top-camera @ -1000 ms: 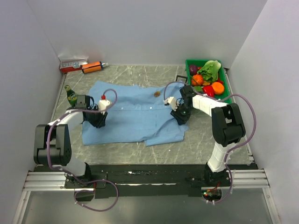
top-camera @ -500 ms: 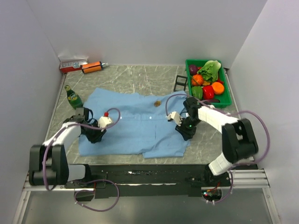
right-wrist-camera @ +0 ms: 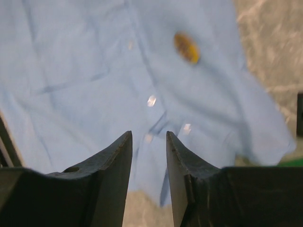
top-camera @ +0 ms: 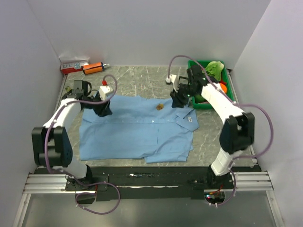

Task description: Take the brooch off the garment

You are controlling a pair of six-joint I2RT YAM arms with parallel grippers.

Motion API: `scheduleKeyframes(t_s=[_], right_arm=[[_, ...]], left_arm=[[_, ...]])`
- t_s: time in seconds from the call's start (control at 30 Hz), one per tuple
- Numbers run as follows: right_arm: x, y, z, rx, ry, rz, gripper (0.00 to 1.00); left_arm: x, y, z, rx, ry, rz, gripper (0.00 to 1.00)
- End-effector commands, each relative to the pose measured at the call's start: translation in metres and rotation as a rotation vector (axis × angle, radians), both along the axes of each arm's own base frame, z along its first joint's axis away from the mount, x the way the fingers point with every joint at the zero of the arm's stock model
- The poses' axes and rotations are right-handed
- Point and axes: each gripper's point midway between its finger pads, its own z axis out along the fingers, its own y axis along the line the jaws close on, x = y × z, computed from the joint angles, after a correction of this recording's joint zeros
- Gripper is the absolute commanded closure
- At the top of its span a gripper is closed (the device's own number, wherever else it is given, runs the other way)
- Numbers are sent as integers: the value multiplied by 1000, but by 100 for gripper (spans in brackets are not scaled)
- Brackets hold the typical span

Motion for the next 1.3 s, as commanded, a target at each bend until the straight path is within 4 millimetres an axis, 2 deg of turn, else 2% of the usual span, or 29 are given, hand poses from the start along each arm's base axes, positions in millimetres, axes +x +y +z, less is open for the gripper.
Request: scheduleKeyframes(t_s=[0.0,0.03,0.1,0.13,0.33,0.67,0.8,1.17,1.27], right_arm=[[38,35,8,118,26,-29,58],[43,41,-5,107,44,-20,58],[54,47,-5,110,30,-11,58],[57,51,-14,107,48,-6,59],[67,60,-35,108,82,4,58],[74,75,-60,92,117,30,58],[79,83,-62,84,125,43,60],[71,73,-70,3,121,51,76],[71,72,-73,-10,126,39,76]], left_arm=[[30,-36,38,-275,42,46,53],[31,-51,39,-288,53,18,53],[40,-61,40,-324,81,26,53],[42,-69,41,-336,91,21,53],[54,-96,40,-365,134,19,53],[55,-102,34,-356,155,2,52],[56,-104,33,-362,163,0,53],[61,-110,32,-368,158,-26,53],[59,-118,31,-381,170,-49,54]])
